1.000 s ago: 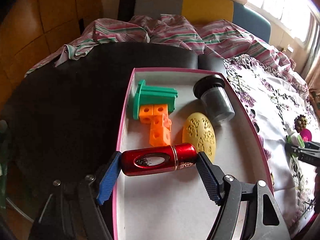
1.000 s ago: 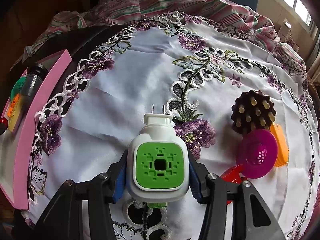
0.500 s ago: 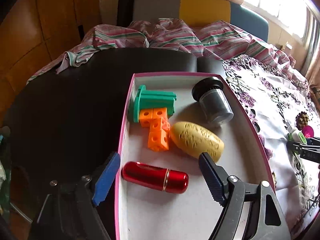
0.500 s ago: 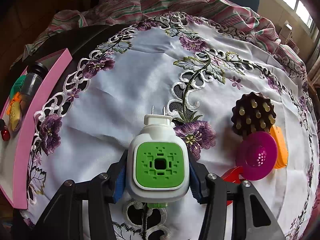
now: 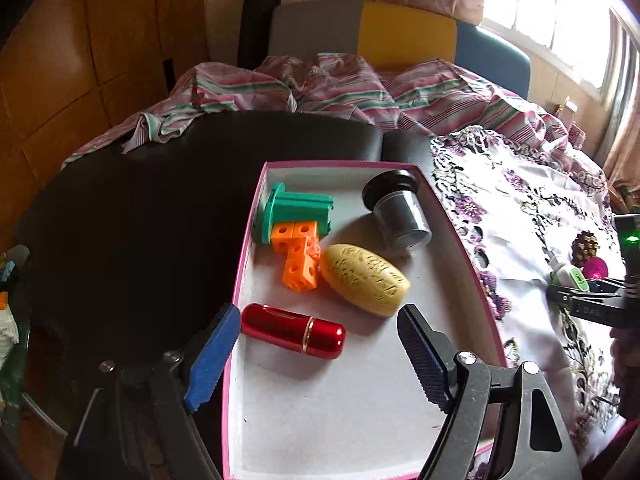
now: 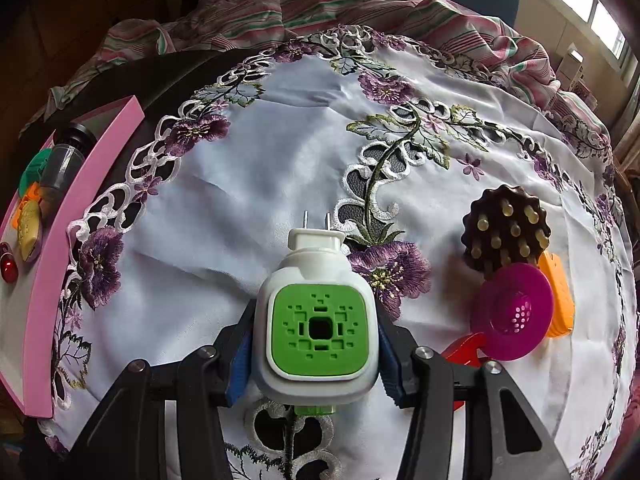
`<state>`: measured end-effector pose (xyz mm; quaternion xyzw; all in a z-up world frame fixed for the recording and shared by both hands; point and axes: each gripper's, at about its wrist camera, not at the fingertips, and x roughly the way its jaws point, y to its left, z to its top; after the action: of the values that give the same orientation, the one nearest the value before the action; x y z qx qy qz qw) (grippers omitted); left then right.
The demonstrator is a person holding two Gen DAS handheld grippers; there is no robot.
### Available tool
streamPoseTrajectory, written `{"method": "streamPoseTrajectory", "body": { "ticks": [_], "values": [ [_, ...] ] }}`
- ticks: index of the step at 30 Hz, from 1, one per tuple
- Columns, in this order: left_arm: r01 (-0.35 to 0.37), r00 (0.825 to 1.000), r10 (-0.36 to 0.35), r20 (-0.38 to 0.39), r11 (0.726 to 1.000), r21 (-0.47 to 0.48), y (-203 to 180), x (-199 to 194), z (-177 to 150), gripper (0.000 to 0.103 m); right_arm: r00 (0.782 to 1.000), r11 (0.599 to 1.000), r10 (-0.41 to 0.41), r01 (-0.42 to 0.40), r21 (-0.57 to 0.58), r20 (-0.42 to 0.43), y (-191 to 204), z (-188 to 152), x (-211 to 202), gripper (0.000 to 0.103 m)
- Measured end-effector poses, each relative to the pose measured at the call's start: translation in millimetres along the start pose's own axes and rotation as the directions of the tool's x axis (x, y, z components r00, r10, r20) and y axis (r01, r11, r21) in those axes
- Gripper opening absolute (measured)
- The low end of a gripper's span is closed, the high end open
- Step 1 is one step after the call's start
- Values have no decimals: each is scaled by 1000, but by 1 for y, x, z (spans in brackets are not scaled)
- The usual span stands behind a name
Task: Organize rigid objects
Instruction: 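Carry the white-green plug toward the tray with the right tool, then lower the plug into the tray beside the egg and open the right tool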
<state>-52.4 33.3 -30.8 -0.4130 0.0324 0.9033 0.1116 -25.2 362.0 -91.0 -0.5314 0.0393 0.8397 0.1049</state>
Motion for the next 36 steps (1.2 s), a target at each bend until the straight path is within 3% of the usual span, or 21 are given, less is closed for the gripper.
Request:
{"method": "streamPoseTrajectory", "body": {
  "ticks": [25, 36],
  "values": [
    [5, 1000, -5, 22, 1000, -19, 10, -23, -13, 81, 998, 999, -47, 48, -3, 47, 6, 2, -11, 52],
    [9, 1000, -8, 16, 999, -45, 20, -23, -21, 81, 990, 998, 57, -58, 3, 131, 46, 9, -47, 52]
  ]
}}
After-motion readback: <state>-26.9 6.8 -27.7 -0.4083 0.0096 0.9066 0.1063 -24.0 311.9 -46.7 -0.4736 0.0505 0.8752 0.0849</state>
